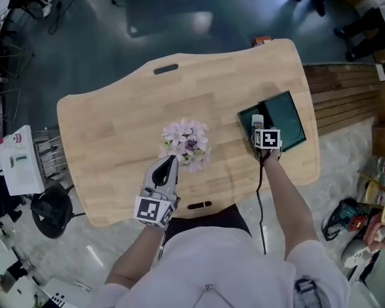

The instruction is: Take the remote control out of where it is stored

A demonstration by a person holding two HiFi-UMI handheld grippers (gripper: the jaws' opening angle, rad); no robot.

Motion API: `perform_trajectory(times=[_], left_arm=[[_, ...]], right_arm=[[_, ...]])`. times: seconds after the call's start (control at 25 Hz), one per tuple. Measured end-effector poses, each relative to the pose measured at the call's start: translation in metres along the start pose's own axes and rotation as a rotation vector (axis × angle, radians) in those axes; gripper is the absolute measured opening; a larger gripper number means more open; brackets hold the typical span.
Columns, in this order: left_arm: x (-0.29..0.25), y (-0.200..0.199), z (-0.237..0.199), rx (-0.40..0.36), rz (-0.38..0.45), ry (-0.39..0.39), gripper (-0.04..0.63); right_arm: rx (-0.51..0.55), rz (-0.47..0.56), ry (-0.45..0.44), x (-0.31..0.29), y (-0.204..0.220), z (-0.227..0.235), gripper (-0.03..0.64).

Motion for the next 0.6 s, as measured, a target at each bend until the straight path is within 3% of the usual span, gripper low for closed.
perform_trajectory(times=[0.4, 0.6], left_arm=[[-0.003, 0.017, -0.017, 0.063, -0.02, -0.027, 0.0], [-0.003, 0.017, -0.017, 0.067, -0.023, -0.022, 0.0]], right_arm=[[-0.024, -0.135, 0.035, -0.032, 0.002, 0.0, 0.317], [-0.004, -0.145, 0.041, -0.029, 0.001, 0.002, 0.287]])
Point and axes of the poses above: the fingertips, and each gripper's own axes: x backward along the fingers, z to its right, y out of its underside, the point moved 4 cm from there along x, backward along the fingers, and after that the axes turned 9 degrees about x, right-handed, at the moved point
